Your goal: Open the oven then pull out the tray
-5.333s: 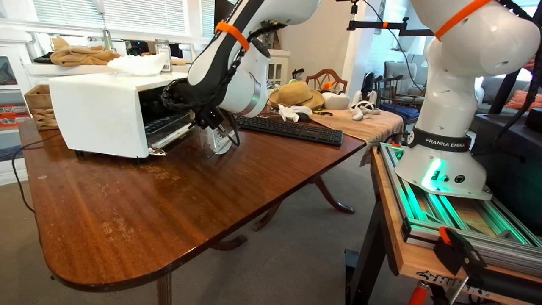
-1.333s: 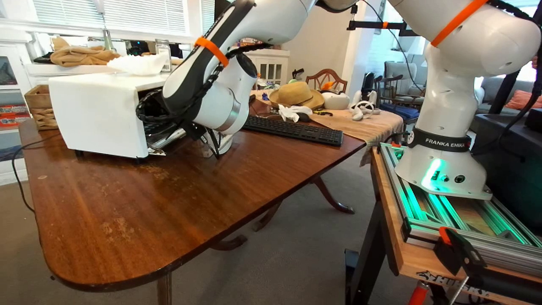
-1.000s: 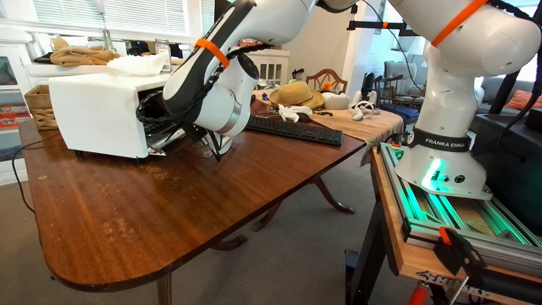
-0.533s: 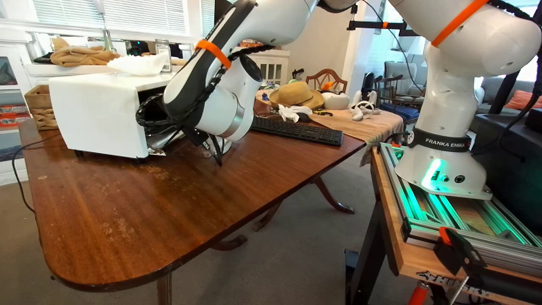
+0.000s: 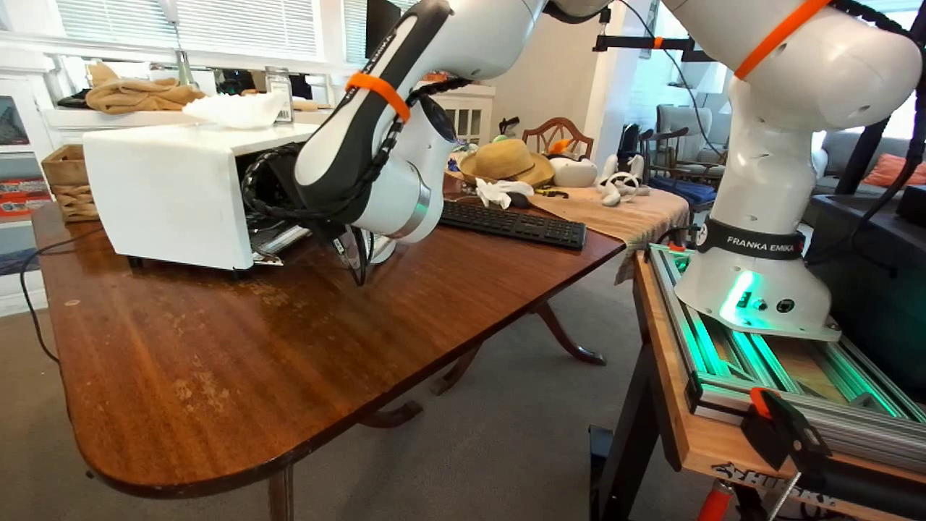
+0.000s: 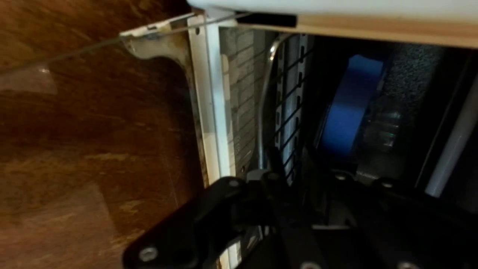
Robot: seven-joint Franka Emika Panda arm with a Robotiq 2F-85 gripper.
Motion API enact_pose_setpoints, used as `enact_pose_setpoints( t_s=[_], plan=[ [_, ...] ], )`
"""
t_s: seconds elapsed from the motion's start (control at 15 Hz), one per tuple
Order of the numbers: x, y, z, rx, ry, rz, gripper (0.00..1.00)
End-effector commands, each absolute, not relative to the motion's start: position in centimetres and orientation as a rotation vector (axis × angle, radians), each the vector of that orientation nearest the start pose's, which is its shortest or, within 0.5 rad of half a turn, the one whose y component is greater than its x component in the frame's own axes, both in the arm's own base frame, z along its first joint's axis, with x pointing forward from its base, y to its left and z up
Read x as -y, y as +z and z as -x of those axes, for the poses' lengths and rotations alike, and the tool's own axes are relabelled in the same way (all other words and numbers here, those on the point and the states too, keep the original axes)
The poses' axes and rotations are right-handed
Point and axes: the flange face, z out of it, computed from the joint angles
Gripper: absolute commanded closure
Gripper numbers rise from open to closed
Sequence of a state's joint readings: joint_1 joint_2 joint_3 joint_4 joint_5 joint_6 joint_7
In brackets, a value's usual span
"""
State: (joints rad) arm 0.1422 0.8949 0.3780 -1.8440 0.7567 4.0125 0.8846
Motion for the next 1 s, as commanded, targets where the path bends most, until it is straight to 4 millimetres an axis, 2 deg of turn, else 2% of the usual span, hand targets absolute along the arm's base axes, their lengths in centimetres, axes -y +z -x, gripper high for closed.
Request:
enact_pose_setpoints(
  t_s=[0.0,0.2,0.67,0.73,0.8,0.87,0.93],
  plan=[
    [-18.3,18.5,-57.5,-1.649,-0.935,1.524,0.92],
    [-18.0,18.3,-55.8,-1.721,-0.874,1.489,1.0],
    [-14.5,18.1,-53.1,-1.8,-0.867,1.605,1.0],
    [-13.8,18.1,-53.1,-1.797,-0.869,1.635,0.96],
    [-13.3,18.2,-53.2,-1.792,-0.869,1.666,0.87],
    [-12.6,18.3,-53.5,-1.79,-0.864,1.692,0.71],
    [-12.1,18.4,-53.8,-1.786,-0.866,1.708,0.69]
  ],
)
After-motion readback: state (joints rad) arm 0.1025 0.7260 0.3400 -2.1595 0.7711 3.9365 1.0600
